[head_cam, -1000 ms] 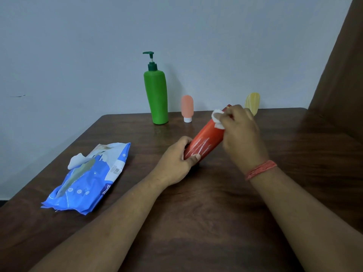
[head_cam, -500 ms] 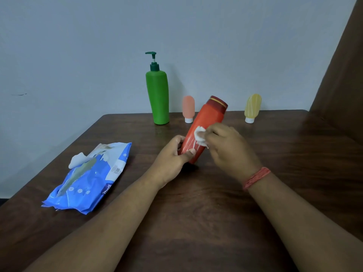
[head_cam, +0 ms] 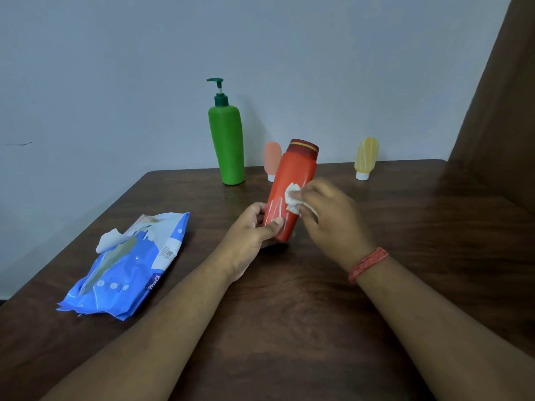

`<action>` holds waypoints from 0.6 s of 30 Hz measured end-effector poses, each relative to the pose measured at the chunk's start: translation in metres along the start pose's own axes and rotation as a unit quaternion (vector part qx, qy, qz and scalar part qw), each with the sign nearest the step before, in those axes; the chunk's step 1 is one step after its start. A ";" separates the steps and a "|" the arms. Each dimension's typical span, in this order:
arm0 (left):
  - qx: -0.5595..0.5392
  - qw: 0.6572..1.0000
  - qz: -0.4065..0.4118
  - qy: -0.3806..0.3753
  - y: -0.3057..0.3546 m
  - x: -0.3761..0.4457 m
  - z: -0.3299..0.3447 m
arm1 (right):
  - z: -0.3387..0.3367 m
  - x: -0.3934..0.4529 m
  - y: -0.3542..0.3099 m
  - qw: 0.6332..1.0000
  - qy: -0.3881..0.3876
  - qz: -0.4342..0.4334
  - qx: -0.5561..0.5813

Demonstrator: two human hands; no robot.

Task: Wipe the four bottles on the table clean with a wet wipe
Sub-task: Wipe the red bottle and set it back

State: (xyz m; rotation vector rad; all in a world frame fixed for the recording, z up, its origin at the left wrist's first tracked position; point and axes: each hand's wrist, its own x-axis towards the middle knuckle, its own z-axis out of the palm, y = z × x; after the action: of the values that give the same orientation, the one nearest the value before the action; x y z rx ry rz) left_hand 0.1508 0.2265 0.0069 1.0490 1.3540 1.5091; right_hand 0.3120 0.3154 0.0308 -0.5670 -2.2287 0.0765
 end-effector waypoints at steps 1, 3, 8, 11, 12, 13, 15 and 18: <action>-0.007 1.000 0.000 0.006 0.000 0.001 -0.001 | 0.001 -0.002 -0.002 0.999 -0.029 -0.022 0.016; -0.022 1.000 0.000 0.017 -0.001 0.003 -0.002 | 0.003 -0.004 -0.006 0.996 -0.070 -0.060 0.017; -0.023 1.000 -0.007 0.000 0.002 0.000 0.001 | 0.002 0.001 -0.001 0.999 0.016 0.014 -0.033; -0.036 0.999 0.000 0.006 0.001 0.001 0.000 | 0.003 -0.002 -0.002 1.000 -0.017 -0.023 0.010; -0.049 0.999 0.003 0.013 0.001 0.002 -0.001 | 0.004 -0.002 -0.002 0.998 -0.033 -0.047 0.013; -0.063 0.998 0.004 0.018 0.001 0.002 -0.002 | 0.005 -0.002 -0.001 0.998 -0.035 -0.061 0.005; -0.095 0.995 -0.002 0.014 0.002 0.002 -0.003 | 0.007 0.000 0.002 0.999 -0.006 -0.044 -0.007; -0.124 0.992 -0.015 -0.001 0.003 0.002 -0.003 | 0.007 -0.003 0.000 0.999 -0.008 -0.022 0.042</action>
State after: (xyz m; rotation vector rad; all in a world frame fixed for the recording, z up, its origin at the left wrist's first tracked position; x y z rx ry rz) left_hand 0.1469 0.2271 0.0097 0.8703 1.1405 1.6058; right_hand 0.3085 0.3150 0.0236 -0.4720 -2.2405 0.1519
